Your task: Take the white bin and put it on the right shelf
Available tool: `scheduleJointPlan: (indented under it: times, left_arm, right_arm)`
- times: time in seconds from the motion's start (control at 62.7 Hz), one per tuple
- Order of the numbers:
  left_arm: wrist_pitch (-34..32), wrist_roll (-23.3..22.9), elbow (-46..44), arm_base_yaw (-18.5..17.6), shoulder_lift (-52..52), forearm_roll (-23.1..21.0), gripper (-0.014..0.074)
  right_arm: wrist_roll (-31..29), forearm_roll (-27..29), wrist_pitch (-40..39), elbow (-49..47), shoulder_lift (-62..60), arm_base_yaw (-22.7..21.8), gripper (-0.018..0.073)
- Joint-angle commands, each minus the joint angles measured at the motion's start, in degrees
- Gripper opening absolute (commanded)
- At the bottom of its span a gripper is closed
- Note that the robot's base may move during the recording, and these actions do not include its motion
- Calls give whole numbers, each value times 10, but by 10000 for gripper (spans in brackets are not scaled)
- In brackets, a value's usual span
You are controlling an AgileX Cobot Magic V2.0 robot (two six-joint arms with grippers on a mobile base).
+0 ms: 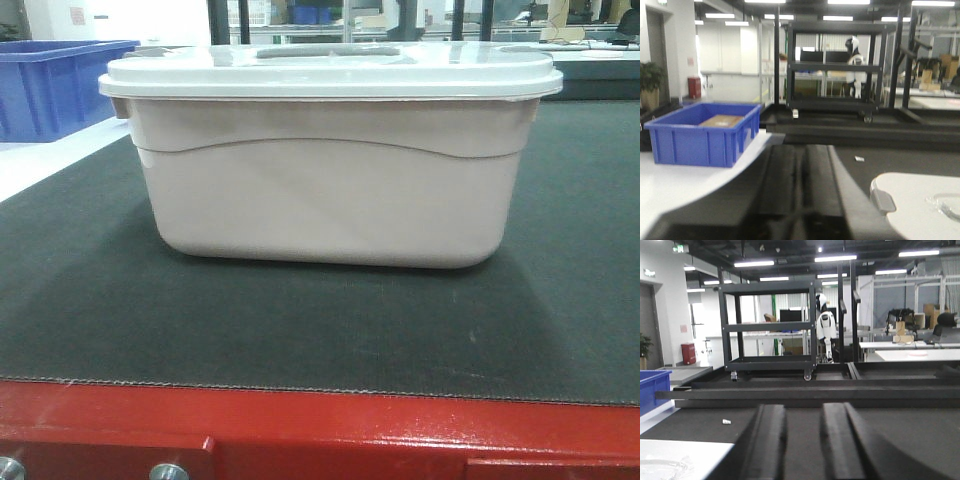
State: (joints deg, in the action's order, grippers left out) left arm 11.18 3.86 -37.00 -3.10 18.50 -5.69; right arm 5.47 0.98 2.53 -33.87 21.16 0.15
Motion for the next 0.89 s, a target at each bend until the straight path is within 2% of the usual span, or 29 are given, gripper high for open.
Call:
scheduleJointPlan:
  times: [0.0,0.08,0.128,0.271,0.431,0.495,0.638,0.702,0.878]
  left_arm:
    - [-26,-4,-34,-8,43,-14,179]
    - [-5,-4,-50,-23,77,-47,306]
    - [21,-4,-62,-30,97,-80,335]
    - [112,-4,-109,-40,169,-202,342]
    - [195,10,-176,-48,265,-245,342]
    - [215,47,-203,-48,304,-275,342]
    - [258,148,-275,-46,395,-396,362]
    - [296,189,-313,-35,439,-451,373]
    - [469,282,-417,42,576,-635,374]
  right_arm:
    - [-3,7,-20,-44,47,0,456]
    - [-3,29,12,-68,85,0,522]
    - [-3,45,30,-79,102,0,538]
    - [-3,127,123,-122,152,0,544]
    - [-3,213,233,-183,219,0,544]
    - [-4,231,267,-212,251,0,544]
    - [-10,280,328,-276,313,0,544]
    - [-23,303,352,-303,339,0,544]
    - [-81,389,433,-377,410,-18,544]
